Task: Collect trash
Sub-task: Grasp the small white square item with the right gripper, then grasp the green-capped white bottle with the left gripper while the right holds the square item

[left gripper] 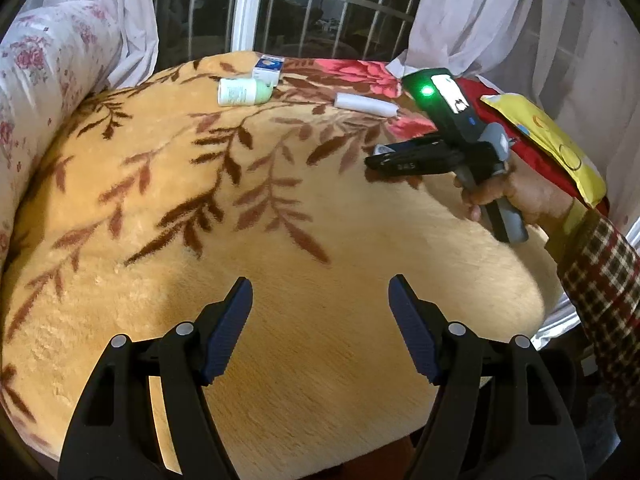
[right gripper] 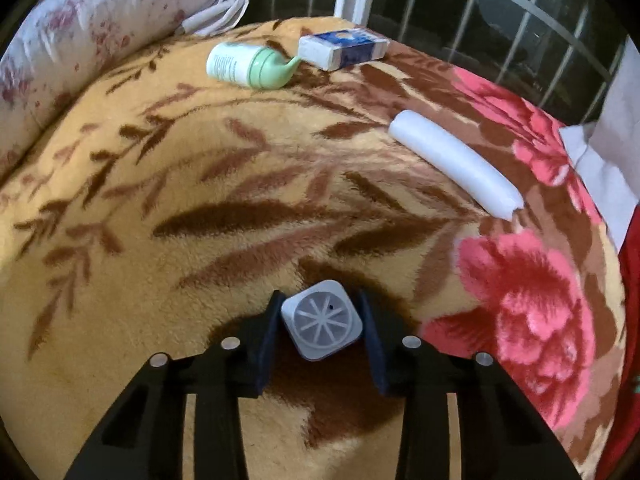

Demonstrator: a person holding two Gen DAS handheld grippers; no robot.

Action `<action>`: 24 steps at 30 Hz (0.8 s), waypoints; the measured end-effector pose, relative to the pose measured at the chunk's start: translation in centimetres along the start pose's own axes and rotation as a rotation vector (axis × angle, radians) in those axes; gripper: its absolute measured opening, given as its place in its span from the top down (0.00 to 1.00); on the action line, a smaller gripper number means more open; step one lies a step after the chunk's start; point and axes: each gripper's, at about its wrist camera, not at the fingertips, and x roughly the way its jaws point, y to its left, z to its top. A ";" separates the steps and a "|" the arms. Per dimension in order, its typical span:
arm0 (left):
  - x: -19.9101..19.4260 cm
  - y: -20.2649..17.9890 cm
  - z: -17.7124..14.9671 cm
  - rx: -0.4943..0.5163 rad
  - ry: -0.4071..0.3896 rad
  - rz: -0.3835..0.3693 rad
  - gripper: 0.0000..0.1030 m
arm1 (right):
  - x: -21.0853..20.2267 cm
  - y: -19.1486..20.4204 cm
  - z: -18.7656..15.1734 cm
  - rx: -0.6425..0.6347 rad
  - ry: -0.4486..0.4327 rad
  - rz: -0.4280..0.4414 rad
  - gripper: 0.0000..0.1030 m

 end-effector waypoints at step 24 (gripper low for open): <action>14.4 10.1 21.1 0.245 -0.006 -0.081 0.33 | -8.0 -1.0 -1.4 0.021 -0.222 0.106 0.64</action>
